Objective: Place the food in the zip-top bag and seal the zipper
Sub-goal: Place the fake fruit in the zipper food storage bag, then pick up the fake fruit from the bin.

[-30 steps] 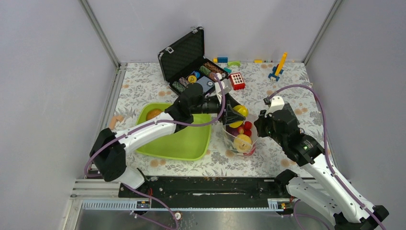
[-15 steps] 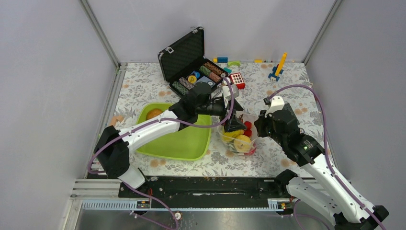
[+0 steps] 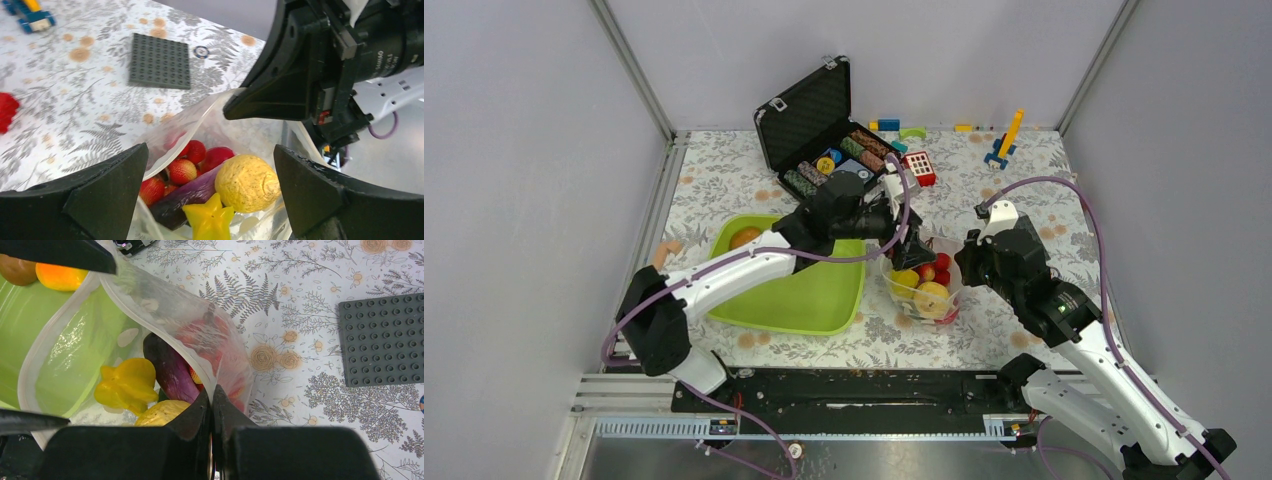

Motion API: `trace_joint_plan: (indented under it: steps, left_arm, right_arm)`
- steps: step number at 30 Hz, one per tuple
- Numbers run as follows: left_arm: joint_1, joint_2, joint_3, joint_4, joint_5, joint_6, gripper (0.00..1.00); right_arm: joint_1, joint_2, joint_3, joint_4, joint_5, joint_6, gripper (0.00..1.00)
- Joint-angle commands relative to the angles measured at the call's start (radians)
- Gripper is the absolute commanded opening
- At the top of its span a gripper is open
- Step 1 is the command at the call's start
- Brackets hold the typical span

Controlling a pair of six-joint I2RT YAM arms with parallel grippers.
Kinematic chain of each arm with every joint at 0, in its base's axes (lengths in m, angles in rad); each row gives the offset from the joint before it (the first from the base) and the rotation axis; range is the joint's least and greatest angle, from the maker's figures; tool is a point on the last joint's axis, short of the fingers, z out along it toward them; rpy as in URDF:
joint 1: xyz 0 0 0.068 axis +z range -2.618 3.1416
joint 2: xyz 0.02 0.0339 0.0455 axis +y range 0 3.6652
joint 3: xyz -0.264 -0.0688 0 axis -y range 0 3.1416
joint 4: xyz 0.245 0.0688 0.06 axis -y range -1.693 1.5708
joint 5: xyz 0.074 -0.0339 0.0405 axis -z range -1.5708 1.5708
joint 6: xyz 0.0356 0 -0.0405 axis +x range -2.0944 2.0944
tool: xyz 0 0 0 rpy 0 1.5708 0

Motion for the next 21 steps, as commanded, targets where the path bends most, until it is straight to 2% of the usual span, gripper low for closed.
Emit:
trace_joint_plan:
  steps: [1,8,12,14,17,21]
  left_arm:
    - [-0.004,-0.122,-0.039,-0.009,-0.210,-0.030,0.99]
    - [0.017,-0.256,-0.183,-0.065,-0.651,-0.224,0.99]
    - [0.067,-0.327,-0.286,-0.067,-0.866,-0.416,0.99]
    - [0.112,-0.352,-0.309,-0.143,-0.959,-0.559,0.99]
    - [0.202,-0.387,-0.351,-0.254,-1.038,-0.769,0.99]
    - [0.264,-0.448,-0.476,-0.244,-1.037,-0.956,0.99]
  right_arm:
    - [-0.004,-0.015,-0.003,0.029,0.034,-0.004,0.05]
    - [-0.003,-0.012,-0.003,0.028,0.035,-0.003,0.05]
    - [-0.004,-0.011,-0.003,0.028,0.030,0.000,0.06]
    - [-0.004,-0.010,-0.002,0.028,0.036,-0.002,0.06]
    - [-0.003,-0.009,-0.004,0.028,0.047,-0.002,0.05]
    - [-0.003,-0.002,-0.002,0.027,0.037,-0.002,0.06]
